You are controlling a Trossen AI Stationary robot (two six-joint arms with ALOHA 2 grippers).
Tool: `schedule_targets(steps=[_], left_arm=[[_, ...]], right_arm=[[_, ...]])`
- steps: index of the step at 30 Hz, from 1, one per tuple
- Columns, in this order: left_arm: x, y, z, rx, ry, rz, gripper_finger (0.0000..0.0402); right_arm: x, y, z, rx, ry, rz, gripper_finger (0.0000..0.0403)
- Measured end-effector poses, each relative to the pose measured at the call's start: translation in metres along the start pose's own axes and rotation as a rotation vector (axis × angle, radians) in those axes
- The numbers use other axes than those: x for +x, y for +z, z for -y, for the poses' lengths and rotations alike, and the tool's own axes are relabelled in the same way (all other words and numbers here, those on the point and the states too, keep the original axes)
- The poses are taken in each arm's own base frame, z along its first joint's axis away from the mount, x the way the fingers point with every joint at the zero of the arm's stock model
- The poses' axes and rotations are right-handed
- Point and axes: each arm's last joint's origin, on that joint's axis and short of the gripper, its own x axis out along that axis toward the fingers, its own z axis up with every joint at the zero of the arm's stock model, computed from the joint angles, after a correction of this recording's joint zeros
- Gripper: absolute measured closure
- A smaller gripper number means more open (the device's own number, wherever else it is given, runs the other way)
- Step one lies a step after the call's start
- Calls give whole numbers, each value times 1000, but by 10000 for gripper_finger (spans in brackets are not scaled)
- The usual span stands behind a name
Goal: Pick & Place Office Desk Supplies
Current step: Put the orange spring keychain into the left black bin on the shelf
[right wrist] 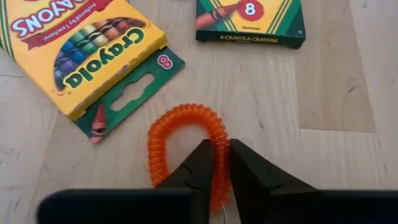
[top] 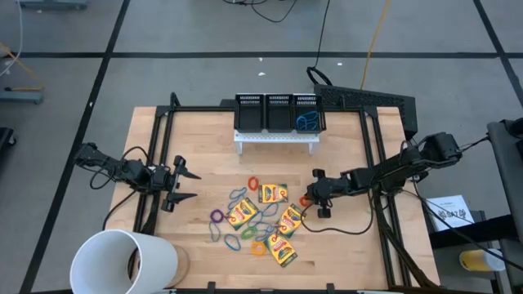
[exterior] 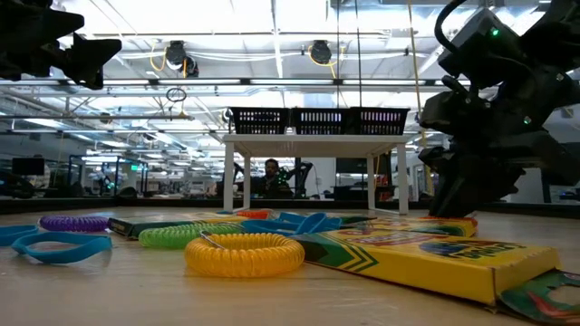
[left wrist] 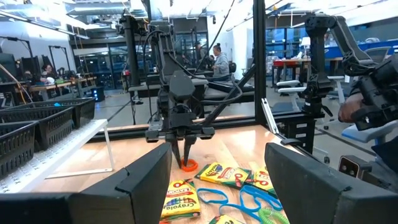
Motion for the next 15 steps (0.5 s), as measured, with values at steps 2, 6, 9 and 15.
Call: schedule_targets(steps=[2, 6, 9, 15], left_arm=[[0, 0, 0, 0, 0, 0, 133], [0, 0, 0, 0, 0, 0, 133], [0, 0, 0, 0, 0, -1, 133], [0, 0, 0, 0, 0, 0, 133]], right_arm=[[-1, 1, 0, -7, 1, 8, 390], [-6, 7, 1, 10, -3, 40, 384], [-17, 20, 2, -8, -5, 134, 384], [-45, 38, 5, -30, -8, 304, 391]])
